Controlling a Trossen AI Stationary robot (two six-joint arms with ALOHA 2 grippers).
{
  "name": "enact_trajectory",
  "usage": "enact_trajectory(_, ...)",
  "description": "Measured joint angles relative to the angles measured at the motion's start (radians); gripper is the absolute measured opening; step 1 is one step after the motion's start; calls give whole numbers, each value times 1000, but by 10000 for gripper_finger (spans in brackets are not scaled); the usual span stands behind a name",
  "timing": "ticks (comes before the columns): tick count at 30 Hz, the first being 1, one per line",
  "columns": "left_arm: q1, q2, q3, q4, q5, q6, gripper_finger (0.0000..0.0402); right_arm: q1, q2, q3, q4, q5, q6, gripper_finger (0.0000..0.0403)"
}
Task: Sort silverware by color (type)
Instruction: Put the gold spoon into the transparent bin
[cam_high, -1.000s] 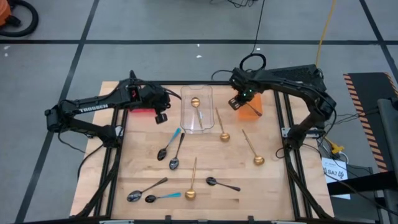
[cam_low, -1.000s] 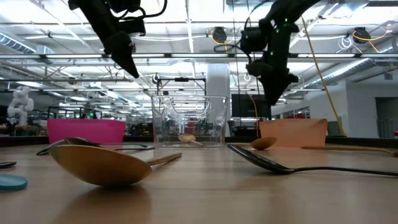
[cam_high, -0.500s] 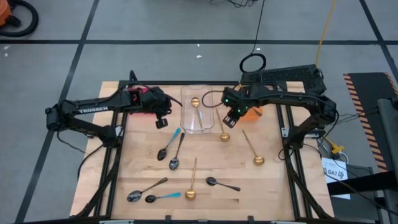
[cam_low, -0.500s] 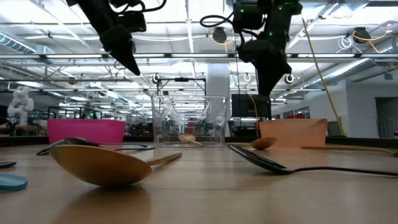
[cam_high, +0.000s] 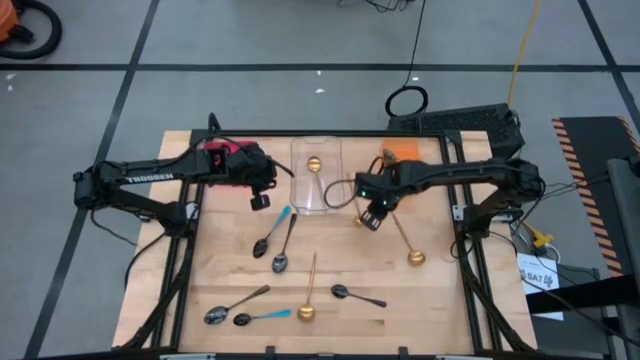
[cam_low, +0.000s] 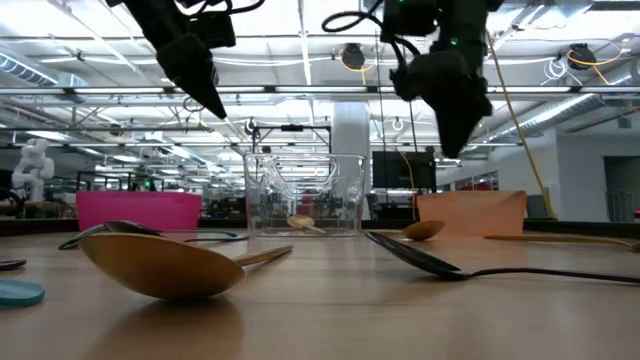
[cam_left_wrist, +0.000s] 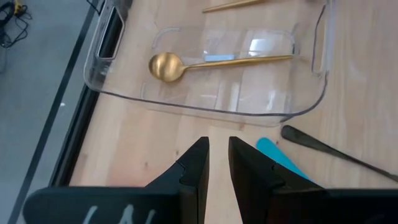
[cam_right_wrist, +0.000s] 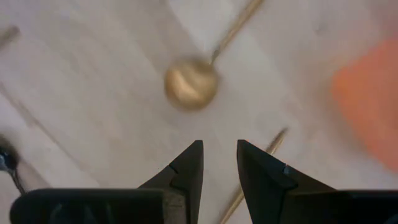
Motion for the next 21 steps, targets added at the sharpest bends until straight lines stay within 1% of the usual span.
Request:
enact_trajectory(7,-2,0,0,1,0,7,69,55,0,-177,-4,0,171,91)
enact_trajectory(12,-2,0,0,1,0,7,69,79,0,-287,6,-44,257,91)
enact_trajectory(21,-2,0,0,1,-1,1,69,161,0,-376,2,-51,394,91)
